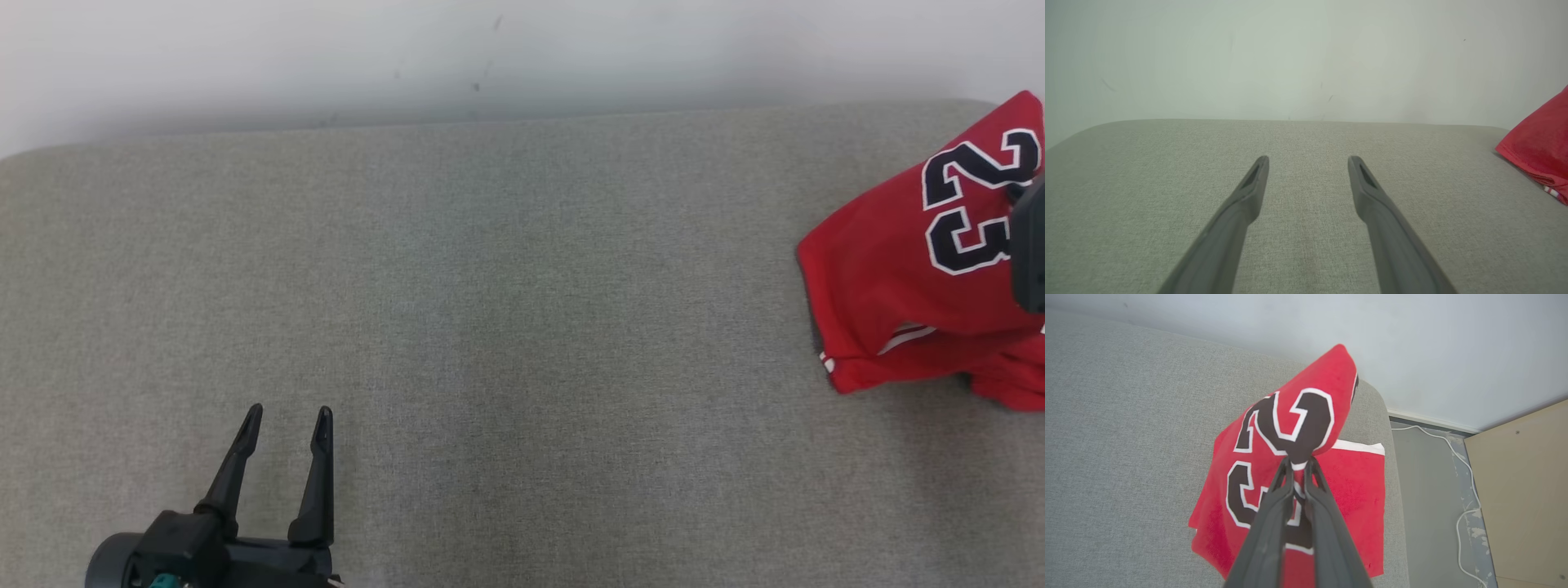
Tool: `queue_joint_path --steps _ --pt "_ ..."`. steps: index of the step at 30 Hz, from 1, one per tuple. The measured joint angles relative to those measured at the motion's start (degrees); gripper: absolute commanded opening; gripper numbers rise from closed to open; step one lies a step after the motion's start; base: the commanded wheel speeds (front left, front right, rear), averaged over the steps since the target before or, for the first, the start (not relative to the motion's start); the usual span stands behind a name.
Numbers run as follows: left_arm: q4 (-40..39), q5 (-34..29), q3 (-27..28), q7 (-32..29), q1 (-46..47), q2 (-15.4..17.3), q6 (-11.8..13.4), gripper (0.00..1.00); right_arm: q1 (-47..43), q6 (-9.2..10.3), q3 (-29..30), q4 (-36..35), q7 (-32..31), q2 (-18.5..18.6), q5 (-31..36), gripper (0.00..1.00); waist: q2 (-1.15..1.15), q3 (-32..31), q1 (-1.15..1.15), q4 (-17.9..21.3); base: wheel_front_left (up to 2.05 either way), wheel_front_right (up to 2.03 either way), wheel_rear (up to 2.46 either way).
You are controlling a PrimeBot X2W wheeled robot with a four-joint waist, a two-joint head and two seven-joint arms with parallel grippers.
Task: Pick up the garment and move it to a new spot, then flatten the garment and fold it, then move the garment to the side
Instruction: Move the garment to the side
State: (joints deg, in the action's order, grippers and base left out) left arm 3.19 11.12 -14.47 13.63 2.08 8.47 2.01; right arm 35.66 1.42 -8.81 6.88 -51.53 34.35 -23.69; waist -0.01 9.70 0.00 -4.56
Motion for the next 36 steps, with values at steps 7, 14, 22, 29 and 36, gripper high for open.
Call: queue_joint_path --steps 7,14,22,29,36 --pt "-0.32 0.00 0.70 -0.32 0.40 0.25 0.08 1.00 -0.18 -0.42 0.33 -0.84 -1.03 2.70 0.87 0.00 0.00 1.64 0.00 -1.06 0.00 0.00 0.00" --pt "-0.30 -0.01 0.60 -0.48 1.03 0.24 0.16 1.00 -1.13 -0.96 -0.34 0.29 -1.48 6.09 3.98 0.00 0.00 2.17 0.00 -0.98 0.00 0.00 0.00" --pt "-0.26 0.00 0.59 -0.49 1.95 0.69 -0.01 1.00 -1.03 -1.44 -1.09 1.79 0.10 8.67 7.70 0.00 0.00 2.62 0.00 -0.61 0.00 0.00 0.00" --pt "-0.43 -0.03 0.38 -0.57 2.11 0.75 -0.01 1.00 -1.04 -0.34 -1.14 4.20 2.04 9.64 10.73 0.00 0.00 3.38 0.00 -0.76 0.00 0.00 0.00" --pt "-0.31 -0.08 0.49 -1.07 2.26 1.23 -0.02 1.00 -1.27 1.11 -1.67 6.58 4.47 9.69 11.94 0.00 0.00 3.46 0.00 -0.58 0.00 0.00 0.00"
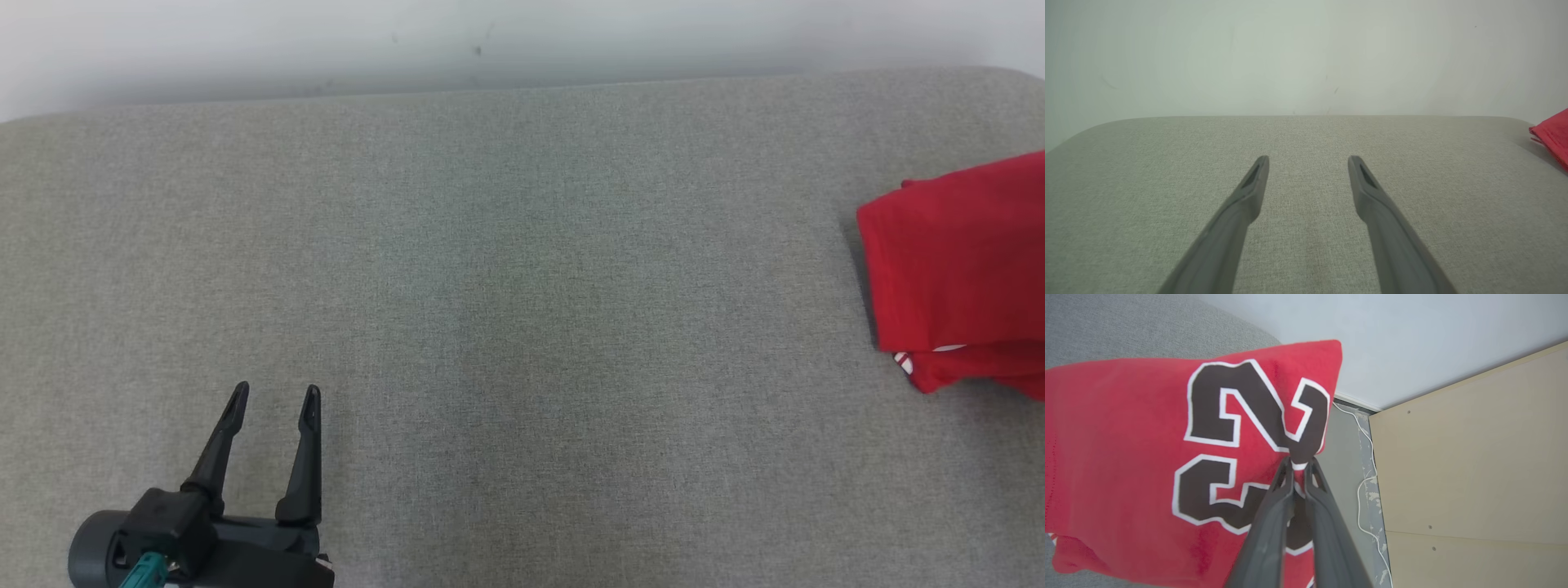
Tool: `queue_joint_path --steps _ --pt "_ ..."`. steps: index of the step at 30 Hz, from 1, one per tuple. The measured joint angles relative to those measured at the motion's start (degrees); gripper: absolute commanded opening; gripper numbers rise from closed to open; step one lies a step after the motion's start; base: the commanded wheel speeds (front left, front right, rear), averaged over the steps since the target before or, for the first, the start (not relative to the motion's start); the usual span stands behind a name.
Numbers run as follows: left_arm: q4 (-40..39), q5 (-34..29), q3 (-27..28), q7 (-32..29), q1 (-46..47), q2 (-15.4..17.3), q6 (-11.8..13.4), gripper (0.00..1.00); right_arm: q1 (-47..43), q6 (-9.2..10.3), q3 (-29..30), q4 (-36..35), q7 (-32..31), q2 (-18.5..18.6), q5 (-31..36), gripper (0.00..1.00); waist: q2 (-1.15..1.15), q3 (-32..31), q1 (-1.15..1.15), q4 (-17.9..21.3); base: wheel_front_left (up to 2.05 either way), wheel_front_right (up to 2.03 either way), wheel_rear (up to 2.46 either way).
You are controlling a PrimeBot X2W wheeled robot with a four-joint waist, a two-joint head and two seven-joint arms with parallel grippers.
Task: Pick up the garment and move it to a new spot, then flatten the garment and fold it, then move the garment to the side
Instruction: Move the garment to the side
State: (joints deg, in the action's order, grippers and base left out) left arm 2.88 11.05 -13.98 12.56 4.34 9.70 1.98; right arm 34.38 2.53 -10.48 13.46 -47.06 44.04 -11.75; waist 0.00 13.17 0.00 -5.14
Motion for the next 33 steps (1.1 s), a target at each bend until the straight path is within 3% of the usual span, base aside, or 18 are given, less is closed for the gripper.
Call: queue_joint_path --steps 7,9,21,27,33 --pt "-0.43 -0.11 0.10 -0.22 -0.05 0.49 0.02 1.00 -1.72 1.77 -0.68 1.58 2.35 -0.21 3.10 0.00 0.00 -0.06 0.00 0.65 0.00 0.00 0.00" --pt "-0.69 -0.13 0.07 -0.32 -0.05 0.69 0.01 1.00 -1.80 2.07 -0.86 1.59 3.61 -0.37 3.75 1.00 0.00 -0.02 0.00 0.90 0.00 0.00 0.00" --pt "-1.52 -0.44 -0.09 -0.97 0.03 1.08 0.01 1.00 -1.76 3.58 0.94 1.10 14.07 -3.33 5.23 1.00 0.00 0.54 0.00 1.46 0.00 0.00 0.00" --pt "-1.45 -0.53 0.26 -0.75 0.74 1.05 0.10 1.00 -3.02 4.10 3.42 -4.82 24.36 -12.93 -0.82 1.00 0.00 -0.47 0.00 1.42 0.00 0.00 0.00" --pt "-1.12 -0.51 0.55 -0.41 0.79 0.81 0.52 1.00 -10.01 4.53 6.15 -9.66 34.76 -21.08 -5.42 1.00 0.00 -2.41 0.00 1.55 0.00 0.00 0.00"
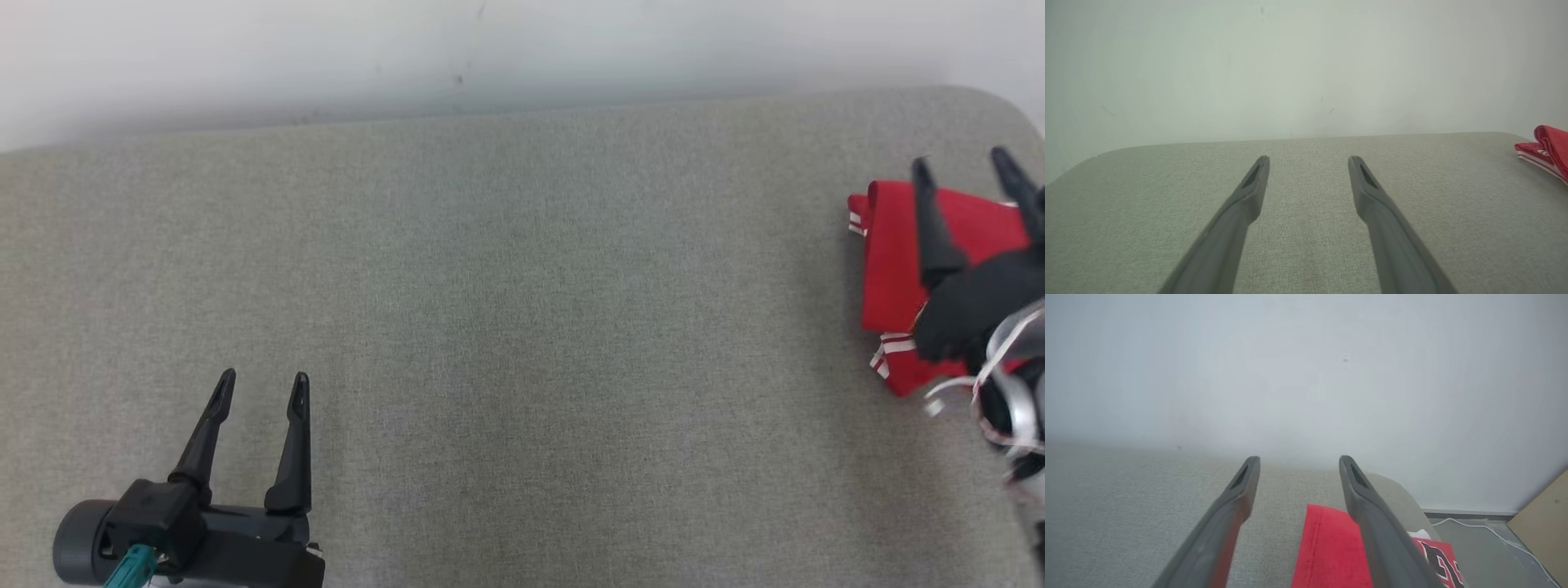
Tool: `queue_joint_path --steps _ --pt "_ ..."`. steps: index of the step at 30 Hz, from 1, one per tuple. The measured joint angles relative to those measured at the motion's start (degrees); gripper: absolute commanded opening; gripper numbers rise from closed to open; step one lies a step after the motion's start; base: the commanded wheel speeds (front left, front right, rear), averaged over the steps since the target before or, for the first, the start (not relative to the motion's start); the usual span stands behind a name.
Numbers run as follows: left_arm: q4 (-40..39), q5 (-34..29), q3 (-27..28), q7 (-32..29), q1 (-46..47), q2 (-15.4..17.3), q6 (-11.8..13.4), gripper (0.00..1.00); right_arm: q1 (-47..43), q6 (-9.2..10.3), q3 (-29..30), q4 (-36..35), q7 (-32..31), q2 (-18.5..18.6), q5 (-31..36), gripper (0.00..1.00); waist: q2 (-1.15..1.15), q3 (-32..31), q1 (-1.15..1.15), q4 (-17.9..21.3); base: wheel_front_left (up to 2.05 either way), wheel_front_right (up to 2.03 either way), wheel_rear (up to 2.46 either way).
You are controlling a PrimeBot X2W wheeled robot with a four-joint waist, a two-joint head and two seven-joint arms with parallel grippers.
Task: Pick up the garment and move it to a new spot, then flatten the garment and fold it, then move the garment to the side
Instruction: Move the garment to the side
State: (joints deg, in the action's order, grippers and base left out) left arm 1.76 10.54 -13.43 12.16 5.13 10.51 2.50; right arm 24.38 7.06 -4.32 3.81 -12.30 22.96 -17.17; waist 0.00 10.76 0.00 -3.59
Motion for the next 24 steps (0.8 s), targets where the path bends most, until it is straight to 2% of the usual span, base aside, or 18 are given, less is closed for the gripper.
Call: queue_joint_path --steps 5,12,19,24 --pt "0.26 0.08 0.34 0.56 0.02 -0.37 0.12 1.00 -5.24 0.01 2.18 -1.53 7.98 -4.10 -1.54 1.00 0.00 -1.98 0.00 0.02 0.00 0.00 0.00" --pt "0.23 0.09 0.52 1.03 -0.24 -0.82 0.54 1.00 -12.74 0.04 2.09 -3.56 16.28 -9.82 -2.33 1.00 0.01 -4.81 -0.01 0.17 0.00 0.00 0.00" --pt "-0.40 1.63 1.70 1.56 -1.73 -2.09 1.03 1.00 -15.19 0.05 -1.53 -2.38 21.65 -12.24 -1.93 1.00 0.01 -7.05 -0.01 0.94 0.00 0.00 0.00" --pt "-0.45 2.02 2.04 1.58 -1.74 -2.87 1.27 1.00 -16.88 -0.09 -2.70 -0.98 22.98 -12.39 -1.69 1.00 0.01 -8.16 -0.01 1.48 0.00 0.00 0.00"
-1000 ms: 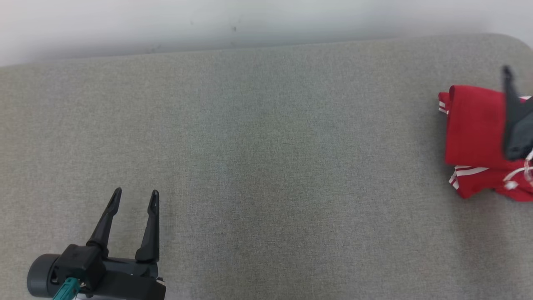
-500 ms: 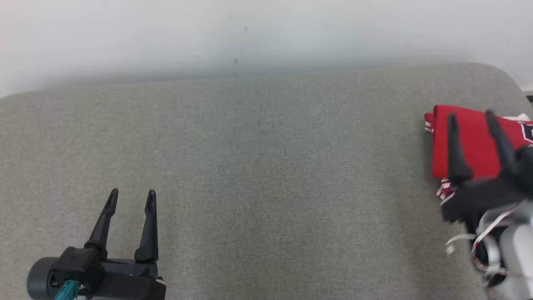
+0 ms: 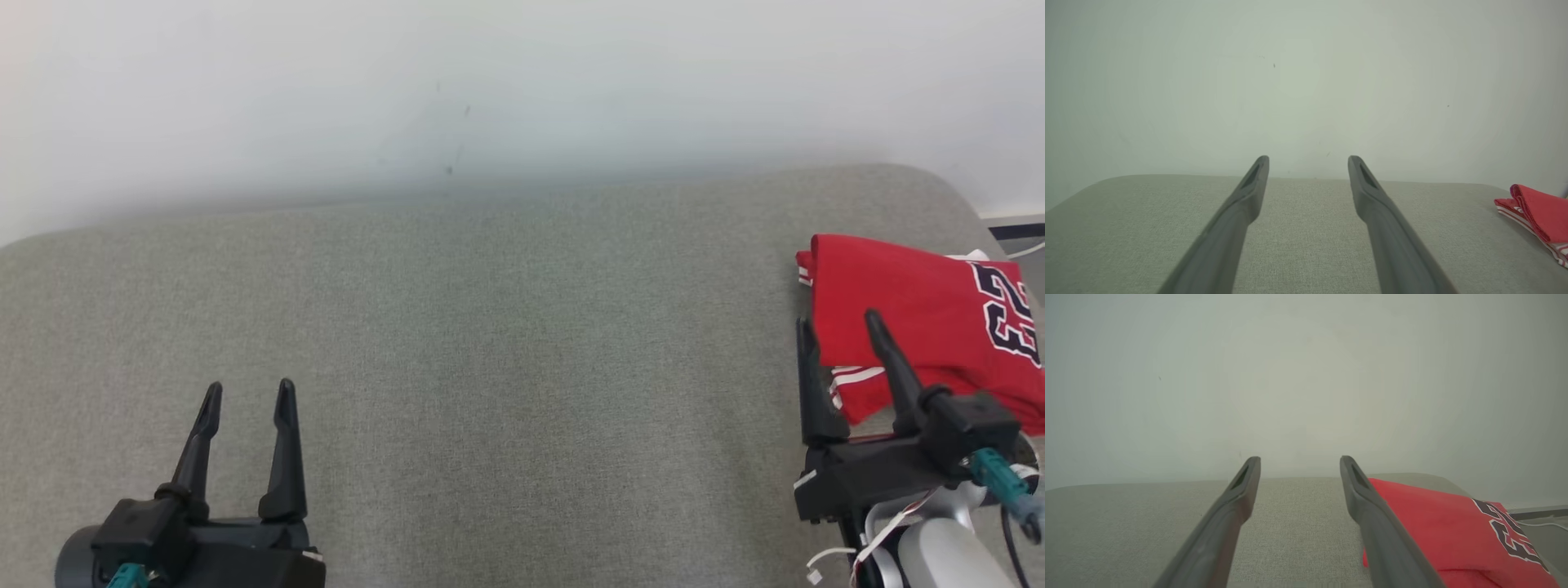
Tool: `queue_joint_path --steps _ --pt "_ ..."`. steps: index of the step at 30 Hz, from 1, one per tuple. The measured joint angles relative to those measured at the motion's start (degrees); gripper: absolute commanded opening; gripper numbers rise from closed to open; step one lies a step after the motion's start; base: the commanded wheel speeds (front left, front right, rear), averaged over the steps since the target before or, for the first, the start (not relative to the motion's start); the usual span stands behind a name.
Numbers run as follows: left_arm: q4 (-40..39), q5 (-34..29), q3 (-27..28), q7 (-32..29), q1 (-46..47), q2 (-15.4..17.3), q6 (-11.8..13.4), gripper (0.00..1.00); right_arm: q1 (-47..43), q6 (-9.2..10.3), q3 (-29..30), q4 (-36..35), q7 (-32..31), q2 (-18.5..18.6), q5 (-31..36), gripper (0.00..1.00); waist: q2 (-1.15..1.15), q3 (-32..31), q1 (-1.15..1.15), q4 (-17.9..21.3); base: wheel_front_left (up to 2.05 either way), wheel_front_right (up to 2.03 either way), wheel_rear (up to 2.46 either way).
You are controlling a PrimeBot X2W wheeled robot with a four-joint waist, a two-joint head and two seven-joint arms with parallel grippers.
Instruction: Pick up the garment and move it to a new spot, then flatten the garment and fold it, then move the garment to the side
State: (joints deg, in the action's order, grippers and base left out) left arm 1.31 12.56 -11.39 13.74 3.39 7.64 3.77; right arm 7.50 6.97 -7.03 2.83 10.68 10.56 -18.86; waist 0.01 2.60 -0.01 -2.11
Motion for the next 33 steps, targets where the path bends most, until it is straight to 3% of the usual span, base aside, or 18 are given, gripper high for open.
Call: queue_joint_path --steps 6,33 --pt "1.32 0.13 1.48 -0.05 -2.08 -0.32 1.24 1.00 -0.71 -0.25 -1.14 2.57 0.45 -0.89 0.34 1.00 0.00 -1.43 0.00 0.83 0.00 0.00 0.00" --pt "1.98 2.82 2.86 -3.64 -3.91 -1.15 1.77 1.00 -2.32 -0.42 -1.14 4.63 0.45 -0.38 0.85 1.00 -0.01 -2.41 0.01 2.72 0.00 0.00 0.00"
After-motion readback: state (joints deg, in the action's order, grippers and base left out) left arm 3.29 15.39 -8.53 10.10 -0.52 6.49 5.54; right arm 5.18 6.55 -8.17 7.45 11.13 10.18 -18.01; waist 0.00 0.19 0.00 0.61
